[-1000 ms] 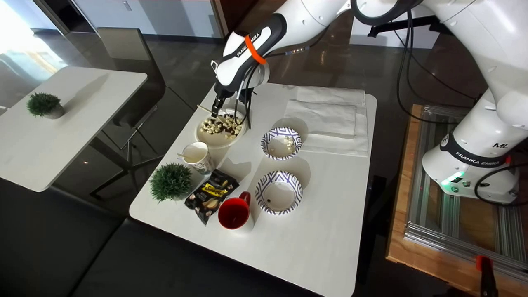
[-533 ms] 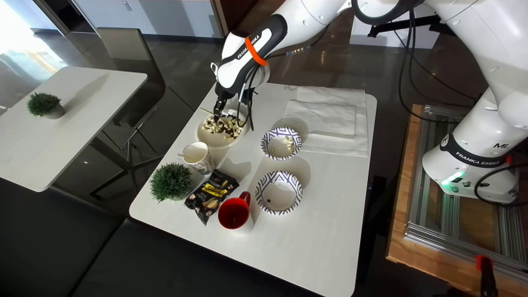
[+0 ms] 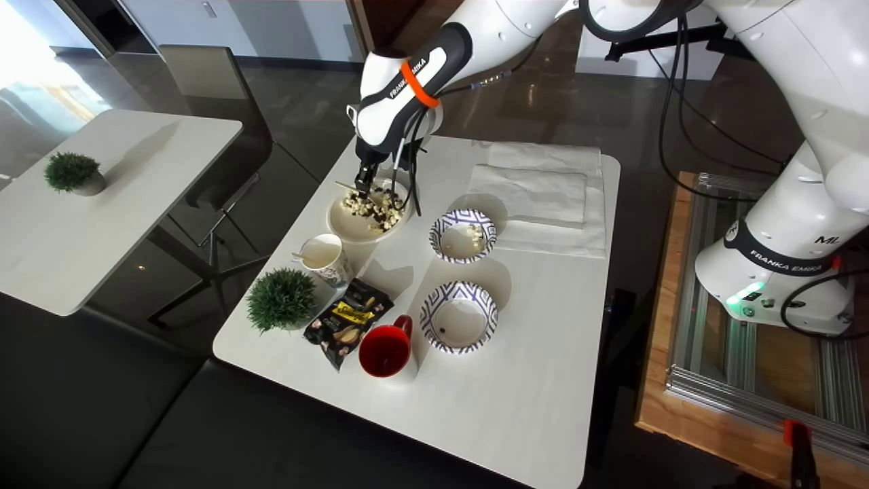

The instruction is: Use the white spoon to place some contents from the white plate in the bowl on the right.

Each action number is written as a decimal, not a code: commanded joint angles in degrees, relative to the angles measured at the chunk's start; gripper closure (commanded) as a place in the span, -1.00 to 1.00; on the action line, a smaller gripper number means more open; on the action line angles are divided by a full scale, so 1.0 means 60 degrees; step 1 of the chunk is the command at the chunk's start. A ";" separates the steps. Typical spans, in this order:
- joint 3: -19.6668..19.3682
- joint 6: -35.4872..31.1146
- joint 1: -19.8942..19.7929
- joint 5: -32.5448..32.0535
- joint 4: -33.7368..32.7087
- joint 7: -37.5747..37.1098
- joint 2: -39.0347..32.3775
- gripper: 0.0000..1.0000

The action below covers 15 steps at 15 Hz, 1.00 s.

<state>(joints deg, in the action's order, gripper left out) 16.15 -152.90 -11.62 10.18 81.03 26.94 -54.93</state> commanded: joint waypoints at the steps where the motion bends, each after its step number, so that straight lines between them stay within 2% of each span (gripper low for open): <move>1: -0.0466 0.0779 0.0287 -0.0303 0.0318 -0.0599 0.0377 0.93; 6: -0.0849 0.1686 0.0562 -0.0384 0.0249 -0.0880 0.0501 0.93; 15: -0.1282 0.2638 0.0906 -0.0516 0.0156 -0.1247 0.0646 0.93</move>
<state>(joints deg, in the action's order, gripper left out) 10.09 -139.32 -7.43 8.71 80.93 21.70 -52.17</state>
